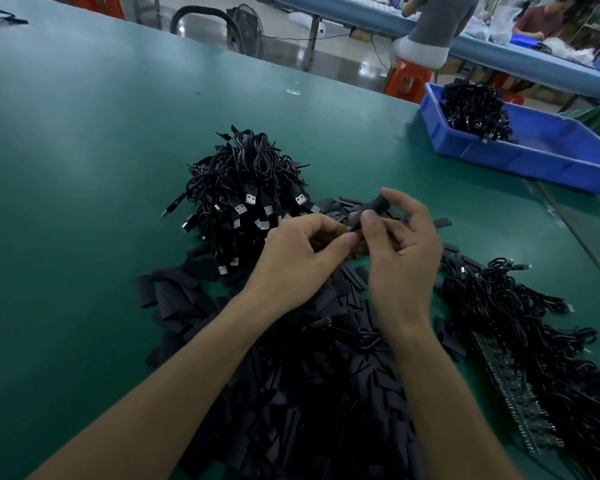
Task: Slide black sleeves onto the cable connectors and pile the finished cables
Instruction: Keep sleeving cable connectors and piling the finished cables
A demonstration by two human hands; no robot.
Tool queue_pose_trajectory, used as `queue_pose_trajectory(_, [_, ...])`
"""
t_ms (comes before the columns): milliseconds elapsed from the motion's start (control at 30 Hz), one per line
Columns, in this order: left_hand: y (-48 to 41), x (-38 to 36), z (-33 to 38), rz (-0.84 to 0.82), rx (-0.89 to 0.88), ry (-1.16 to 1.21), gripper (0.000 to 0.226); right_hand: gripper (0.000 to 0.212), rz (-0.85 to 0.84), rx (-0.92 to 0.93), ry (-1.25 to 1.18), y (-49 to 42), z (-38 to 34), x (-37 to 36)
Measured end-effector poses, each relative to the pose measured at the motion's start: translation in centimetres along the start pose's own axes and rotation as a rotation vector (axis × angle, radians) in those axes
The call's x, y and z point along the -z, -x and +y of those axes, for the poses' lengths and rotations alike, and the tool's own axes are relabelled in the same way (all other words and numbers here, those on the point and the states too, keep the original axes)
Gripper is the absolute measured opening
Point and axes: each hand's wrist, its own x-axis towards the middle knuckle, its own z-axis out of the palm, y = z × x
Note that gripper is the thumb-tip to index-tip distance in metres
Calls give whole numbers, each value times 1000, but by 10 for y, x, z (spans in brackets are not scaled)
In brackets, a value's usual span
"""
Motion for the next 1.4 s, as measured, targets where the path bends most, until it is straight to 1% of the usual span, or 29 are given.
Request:
queue_pose_trajectory(100, [-2,14,1,-161,20,-197,17,24,42,-70,-159,-9,-6,8])
queue_pose_trajectory(167, [-4,21,5,-209,-6,-263,18,23,6,-82,-135,-12,-7,13])
queue_pose_trajectory(233, [-5,24,10,-136,-56,-283,20,26,-85,-122,-52,-12,-7,20])
queue_pose_trajectory(300, [-7,27,14,-29,-91,-305,29,37,-197,-202,66,-11,-5,30])
queue_pose_trajectory(333, [-9,29,17,16,-93,-308,32,39,-260,-237,129,-12,-4,36])
queue_pose_trajectory(367, [-12,32,20,62,-93,-305,32,35,-334,-257,196,-11,-4,42])
queue_pose_trajectory(433, [-20,39,24,171,-103,-317,29,19,-538,-238,364,-10,-3,51])
queue_pose_trajectory(500, [-33,48,28,304,-118,-354,28,17,-762,-204,522,-8,-2,54])
queue_pose_trajectory(567, [-48,59,30,421,-121,-389,25,22,-925,-228,615,-4,0,52])
queue_pose_trajectory(600, [-55,63,28,452,-102,-391,25,26,-972,-247,654,-3,1,51])
queue_pose_trajectory(667, [-69,69,20,448,-26,-378,27,32,-1010,-234,742,0,4,49])
queue_pose_trajectory(767, [-77,71,9,441,64,-379,34,23,-1005,-216,783,4,8,45])
queue_pose_trajectory(867, [-75,70,5,487,48,-311,46,13,-972,-226,730,5,8,45])
queue_pose_trajectory(933, [-71,67,1,509,6,-331,52,15,-941,-229,699,3,6,47])
queue_pose_trajectory(1000, [-60,61,1,541,-96,-335,48,17,-892,-236,648,0,3,49])
queue_pose_trajectory(1067, [-47,51,6,549,-219,-349,29,17,-783,-240,550,-3,-2,51])
queue_pose_trajectory(1100, [-40,45,7,516,-271,-362,16,17,-698,-235,481,-5,-5,51])
queue_pose_trajectory(1133, [-33,39,8,455,-306,-346,13,17,-599,-230,401,-7,-6,50])
queue_pose_trajectory(1167, [-27,33,9,373,-309,-292,22,17,-497,-223,307,-9,-9,49])
queue_pose_trajectory(1200, [-21,26,9,274,-274,-205,30,18,-403,-220,204,-11,-11,46])
queue_pose_trajectory(1267, [-11,15,12,89,-177,-37,36,18,-269,-223,4,-13,-14,38])
queue_pose_trajectory(1333, [-5,6,12,-12,-140,34,26,15,-212,-230,-149,-12,-15,30])
queue_pose_trajectory(1400, [-4,1,12,-23,-135,82,14,13,-215,-221,-203,-11,-14,24])
